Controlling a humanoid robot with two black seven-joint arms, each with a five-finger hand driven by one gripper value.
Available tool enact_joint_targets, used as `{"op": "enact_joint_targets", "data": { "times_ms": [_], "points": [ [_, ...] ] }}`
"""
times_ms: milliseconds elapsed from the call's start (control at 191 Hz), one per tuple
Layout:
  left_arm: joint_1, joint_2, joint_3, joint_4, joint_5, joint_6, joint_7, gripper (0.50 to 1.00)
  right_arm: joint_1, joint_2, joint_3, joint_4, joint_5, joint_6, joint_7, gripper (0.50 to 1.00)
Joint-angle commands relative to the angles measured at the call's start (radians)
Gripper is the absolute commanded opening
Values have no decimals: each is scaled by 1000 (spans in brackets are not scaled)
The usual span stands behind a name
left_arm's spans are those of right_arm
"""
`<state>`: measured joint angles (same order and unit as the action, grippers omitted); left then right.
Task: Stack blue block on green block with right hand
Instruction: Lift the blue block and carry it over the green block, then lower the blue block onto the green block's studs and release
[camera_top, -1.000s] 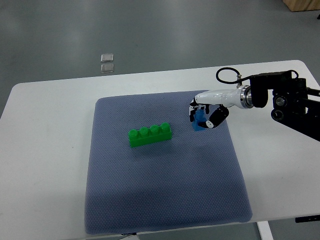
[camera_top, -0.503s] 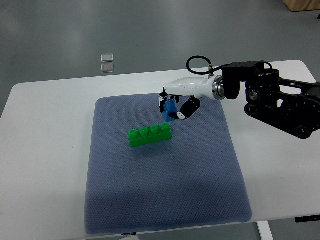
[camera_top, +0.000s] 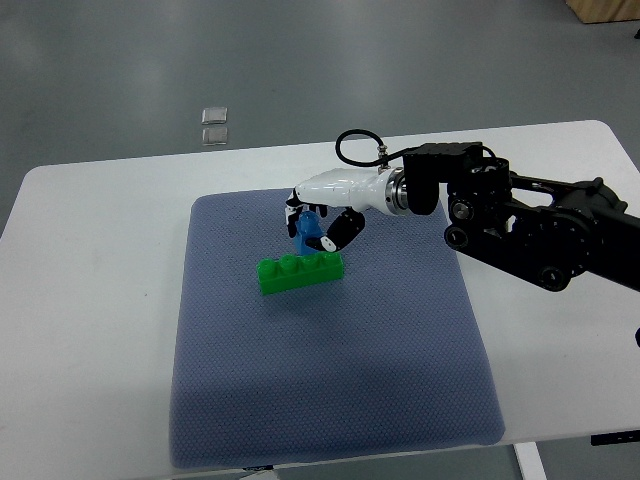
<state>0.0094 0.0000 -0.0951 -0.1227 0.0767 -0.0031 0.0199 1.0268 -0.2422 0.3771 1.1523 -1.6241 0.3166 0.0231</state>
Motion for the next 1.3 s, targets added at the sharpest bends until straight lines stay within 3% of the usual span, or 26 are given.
{"op": "enact_joint_targets", "data": {
  "times_ms": [0, 1293],
  "points": [
    [0, 0, 0, 0, 0, 0, 0, 1000, -7, 9, -1, -5, -16, -4, 0, 552],
    [0, 0, 0, 0, 0, 0, 0, 1000, -39, 38, -1, -51, -56, -40, 3, 554]
  ]
}}
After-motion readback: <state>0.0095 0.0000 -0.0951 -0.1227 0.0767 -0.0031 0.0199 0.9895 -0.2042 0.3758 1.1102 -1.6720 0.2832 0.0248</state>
